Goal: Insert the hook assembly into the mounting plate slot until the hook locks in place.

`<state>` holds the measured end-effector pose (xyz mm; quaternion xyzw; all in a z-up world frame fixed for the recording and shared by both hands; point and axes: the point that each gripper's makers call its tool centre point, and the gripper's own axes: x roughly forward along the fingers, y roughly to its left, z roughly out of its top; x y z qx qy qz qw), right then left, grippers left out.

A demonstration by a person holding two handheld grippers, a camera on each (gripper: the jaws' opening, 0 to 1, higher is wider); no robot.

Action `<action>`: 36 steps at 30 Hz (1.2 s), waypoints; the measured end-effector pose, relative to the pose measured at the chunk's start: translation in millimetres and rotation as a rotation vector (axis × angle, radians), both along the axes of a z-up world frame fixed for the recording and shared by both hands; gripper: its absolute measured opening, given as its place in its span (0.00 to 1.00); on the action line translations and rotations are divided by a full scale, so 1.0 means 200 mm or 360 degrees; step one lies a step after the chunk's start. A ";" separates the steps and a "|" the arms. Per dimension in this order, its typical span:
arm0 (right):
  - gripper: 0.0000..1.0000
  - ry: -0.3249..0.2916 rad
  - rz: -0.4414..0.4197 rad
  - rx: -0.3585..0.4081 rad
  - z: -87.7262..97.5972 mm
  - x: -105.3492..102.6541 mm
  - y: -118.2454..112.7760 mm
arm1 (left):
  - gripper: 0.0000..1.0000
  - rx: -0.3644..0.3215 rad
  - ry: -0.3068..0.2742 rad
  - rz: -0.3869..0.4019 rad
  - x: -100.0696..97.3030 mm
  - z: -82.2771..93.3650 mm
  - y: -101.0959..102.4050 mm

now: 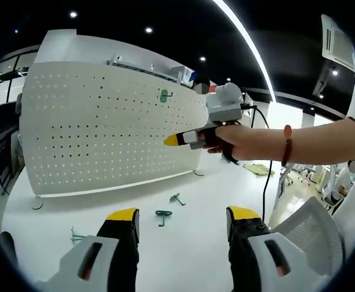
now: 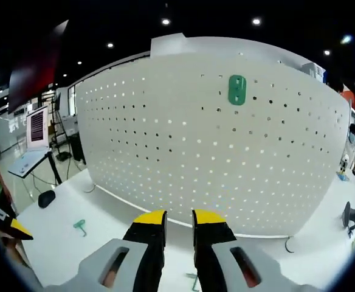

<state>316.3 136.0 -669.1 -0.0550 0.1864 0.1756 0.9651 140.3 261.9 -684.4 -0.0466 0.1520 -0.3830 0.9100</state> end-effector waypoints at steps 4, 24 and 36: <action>0.18 0.0043 0.0030 0.0004 -0.08 -0.02 0.00 | 0.60 0.0002 0.0005 0.0000 0.00 -0.01 0.00; 0.18 0.0306 0.0232 -0.0081 -0.40 -0.21 0.08 | 0.59 0.0008 0.0025 0.0008 0.00 -0.03 0.02; 0.18 0.0440 0.0287 -0.0114 -0.56 -0.26 0.10 | 0.59 0.0001 0.0036 0.0023 -0.01 -0.03 0.03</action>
